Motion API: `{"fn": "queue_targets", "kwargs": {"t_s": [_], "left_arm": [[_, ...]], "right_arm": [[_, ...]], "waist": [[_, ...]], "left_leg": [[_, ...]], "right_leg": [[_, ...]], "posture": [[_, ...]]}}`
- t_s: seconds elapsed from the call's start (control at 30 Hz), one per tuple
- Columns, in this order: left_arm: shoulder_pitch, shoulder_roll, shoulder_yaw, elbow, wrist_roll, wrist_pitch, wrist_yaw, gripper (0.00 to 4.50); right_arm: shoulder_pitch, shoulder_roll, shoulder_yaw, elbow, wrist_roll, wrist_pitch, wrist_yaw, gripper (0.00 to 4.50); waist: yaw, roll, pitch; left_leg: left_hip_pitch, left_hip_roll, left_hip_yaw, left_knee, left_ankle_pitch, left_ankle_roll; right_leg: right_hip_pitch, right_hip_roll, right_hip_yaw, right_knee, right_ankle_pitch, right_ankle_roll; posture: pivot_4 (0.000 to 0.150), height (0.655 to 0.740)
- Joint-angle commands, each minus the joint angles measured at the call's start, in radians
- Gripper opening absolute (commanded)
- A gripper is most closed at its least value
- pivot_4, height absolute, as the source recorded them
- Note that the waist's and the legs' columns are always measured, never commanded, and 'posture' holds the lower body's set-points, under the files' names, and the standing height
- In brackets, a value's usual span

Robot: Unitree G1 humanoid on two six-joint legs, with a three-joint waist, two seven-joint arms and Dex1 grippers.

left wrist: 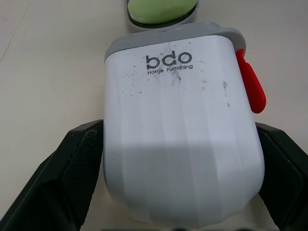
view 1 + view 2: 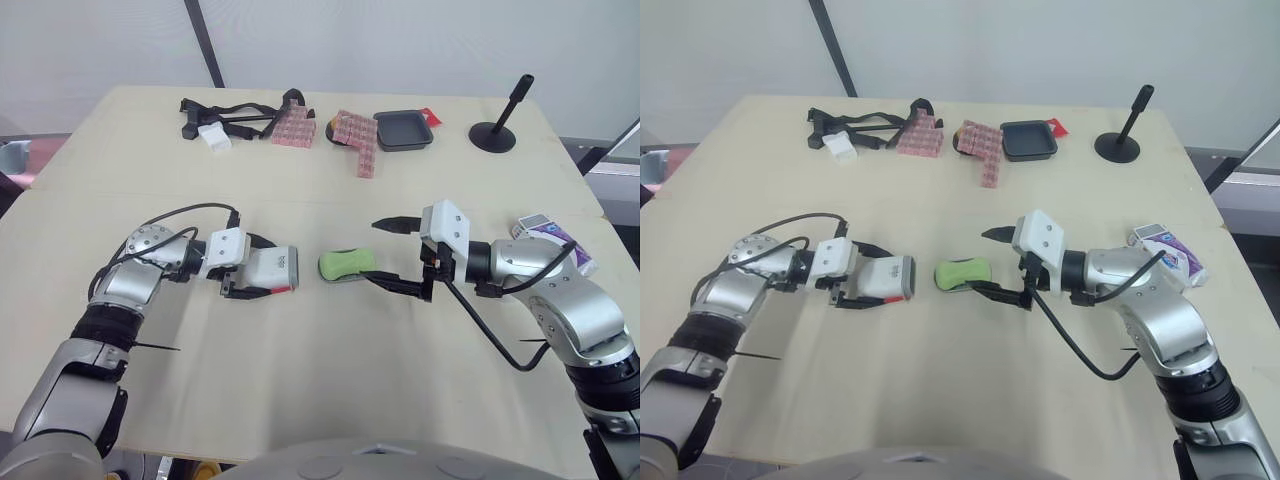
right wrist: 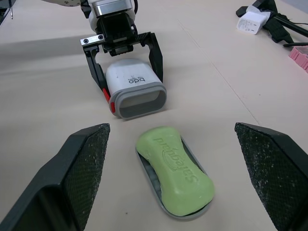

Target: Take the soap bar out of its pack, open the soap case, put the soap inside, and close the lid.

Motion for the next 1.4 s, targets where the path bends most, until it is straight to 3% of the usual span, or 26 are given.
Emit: {"fn": "queue_targets", "kwargs": {"t_s": [0.03,0.17,0.63,0.97,1.4], "left_arm": [[-0.014,0.008,0.001,0.003,-0.004,-0.006,-0.020,4.50],[-0.012,0.008,0.002,0.002,0.000,-0.008,-0.018,3.49],[0.004,0.054,0.062,-0.107,-0.075,0.082,-0.006,3.49],[0.073,0.121,0.121,-0.210,-0.128,0.133,-0.011,3.49],[0.146,0.133,0.138,-0.301,-0.144,0.172,0.028,3.49]], "right_arm": [[-0.003,-0.014,-0.008,-0.027,0.001,-0.021,-0.006,4.46],[-0.005,-0.017,-0.002,-0.024,-0.004,-0.021,-0.008,4.50],[-0.056,-0.079,0.084,0.056,-0.095,-0.029,0.009,4.50],[-0.218,-0.007,0.204,0.289,-0.177,-0.126,0.095,4.50],[-0.258,0.019,0.249,0.379,-0.209,-0.147,0.193,4.50]], "waist": [[0.000,0.000,0.000],[0.000,0.000,0.000],[-0.001,0.000,0.000],[-0.003,0.000,0.000],[-0.002,0.000,0.000]], "left_leg": [[0.000,0.000,0.000,0.000,0.000,0.000],[0.000,0.000,0.000,0.000,0.000,0.000],[0.000,0.000,0.000,0.000,0.000,0.000],[-0.001,0.000,0.000,0.000,0.000,0.000],[-0.001,0.000,0.000,0.000,0.000,0.000]], "right_leg": [[0.000,0.000,0.000,0.000,0.000,0.000],[0.000,0.000,0.000,0.000,0.000,0.000],[0.000,0.000,0.000,0.000,0.000,0.000],[0.000,0.000,-0.001,0.001,0.000,0.000],[0.000,0.000,-0.001,0.001,0.000,0.000]], "posture": [[0.150,0.7400],[0.150,0.7400],[0.150,0.7400],[0.150,0.7400],[0.150,0.7400]]}}
